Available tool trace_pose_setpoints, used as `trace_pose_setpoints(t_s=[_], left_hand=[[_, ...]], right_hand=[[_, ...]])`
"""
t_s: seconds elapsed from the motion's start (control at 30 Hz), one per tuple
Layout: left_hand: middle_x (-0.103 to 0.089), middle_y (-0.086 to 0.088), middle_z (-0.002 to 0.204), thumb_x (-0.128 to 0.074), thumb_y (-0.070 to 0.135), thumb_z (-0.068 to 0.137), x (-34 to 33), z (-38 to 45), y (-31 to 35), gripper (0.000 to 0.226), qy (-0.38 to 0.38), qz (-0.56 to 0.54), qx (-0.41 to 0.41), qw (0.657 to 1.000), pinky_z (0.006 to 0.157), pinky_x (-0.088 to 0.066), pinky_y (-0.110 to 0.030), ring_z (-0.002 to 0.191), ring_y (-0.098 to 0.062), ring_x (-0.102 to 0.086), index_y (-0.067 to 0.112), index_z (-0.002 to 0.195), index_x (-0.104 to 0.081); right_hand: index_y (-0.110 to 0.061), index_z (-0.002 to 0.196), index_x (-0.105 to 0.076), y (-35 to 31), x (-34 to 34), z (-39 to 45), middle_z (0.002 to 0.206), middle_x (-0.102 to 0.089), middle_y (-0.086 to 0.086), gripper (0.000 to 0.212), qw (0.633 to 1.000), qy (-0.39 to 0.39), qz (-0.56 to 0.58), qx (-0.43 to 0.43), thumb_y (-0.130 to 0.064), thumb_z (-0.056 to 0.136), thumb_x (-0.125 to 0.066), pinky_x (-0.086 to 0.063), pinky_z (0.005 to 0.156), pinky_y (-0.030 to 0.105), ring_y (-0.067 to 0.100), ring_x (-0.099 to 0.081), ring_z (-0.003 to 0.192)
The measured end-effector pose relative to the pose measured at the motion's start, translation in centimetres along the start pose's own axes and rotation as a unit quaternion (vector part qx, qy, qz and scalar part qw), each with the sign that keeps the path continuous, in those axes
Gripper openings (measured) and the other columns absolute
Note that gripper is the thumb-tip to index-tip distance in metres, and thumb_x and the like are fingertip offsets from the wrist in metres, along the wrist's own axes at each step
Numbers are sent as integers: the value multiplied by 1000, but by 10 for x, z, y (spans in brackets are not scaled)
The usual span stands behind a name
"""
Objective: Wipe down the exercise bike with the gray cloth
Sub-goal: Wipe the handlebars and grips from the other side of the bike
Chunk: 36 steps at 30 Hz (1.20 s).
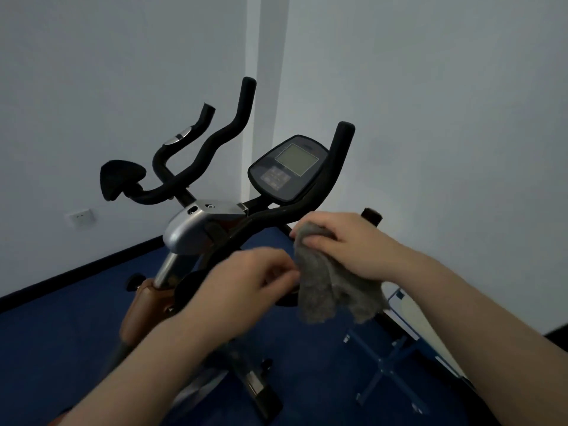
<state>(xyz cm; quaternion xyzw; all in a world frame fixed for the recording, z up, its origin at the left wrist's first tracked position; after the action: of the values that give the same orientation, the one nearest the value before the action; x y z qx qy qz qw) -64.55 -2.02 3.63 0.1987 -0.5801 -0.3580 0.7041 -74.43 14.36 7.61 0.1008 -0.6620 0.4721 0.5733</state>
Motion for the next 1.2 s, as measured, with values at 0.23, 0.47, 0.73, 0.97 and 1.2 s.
trace_pose_setpoints(t_s=[0.23, 0.47, 0.73, 0.97, 1.2], left_hand=[[-67, 17, 91, -64, 25, 93, -11, -13, -54, 9, 100, 86, 49, 990, 88, -44, -26, 84, -1, -59, 27, 98, -71], [-63, 20, 88, -62, 20, 90, -23, -27, -63, 11, 257, 78, 79, 960, 107, -27, -21, 90, 2, -55, 27, 93, -70], [-59, 17, 104, -56, 27, 88, -26, -36, -74, 13, 313, 71, 154, 935, 94, -24, -22, 104, -3, -51, 32, 97, -64], [-56, 17, 103, -57, 30, 90, -29, -40, -78, 11, 325, 42, 166, 930, 91, -25, -20, 102, -3, -47, 32, 98, -63], [-54, 11, 109, -62, 38, 87, -23, -44, -82, 22, 313, 32, 151, 937, 93, -43, -38, 106, -9, -47, 27, 106, -63]], right_hand=[[-18, 122, -64, 13, -48, 10, 120, -62, -1, 32, 955, 95, -247, 134, -28, 92, -63, -33, 104, 32, 19, -55, 112], [-15, 82, -67, 26, -78, -23, 76, -63, -1, 33, 923, 115, -352, 107, -29, 99, -43, -47, 84, 38, 22, -59, 73], [-23, 104, -58, -10, -111, 0, 90, -62, -7, 69, 924, -13, -381, -10, -38, 94, 9, -33, 85, 32, 15, -52, 75], [-12, 89, -67, -3, -94, -16, 83, -67, 6, 54, 905, 9, -424, -36, -56, 96, -37, -42, 99, 40, 26, -63, 87], [-12, 95, -64, -13, -102, -7, 78, -64, 3, 44, 893, -72, -444, -18, -54, 91, -51, -46, 93, 37, 23, -62, 76]])
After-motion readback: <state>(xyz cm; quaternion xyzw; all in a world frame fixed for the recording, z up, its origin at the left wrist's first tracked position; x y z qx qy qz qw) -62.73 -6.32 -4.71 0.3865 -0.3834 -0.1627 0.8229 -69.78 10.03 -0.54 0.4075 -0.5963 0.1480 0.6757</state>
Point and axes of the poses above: each hand's wrist, its own z-axis towards the middle knuckle, its own x-axis out of the back of the hand, y = z × x, the point moved 2 cm from there along z, towards the middle knuckle
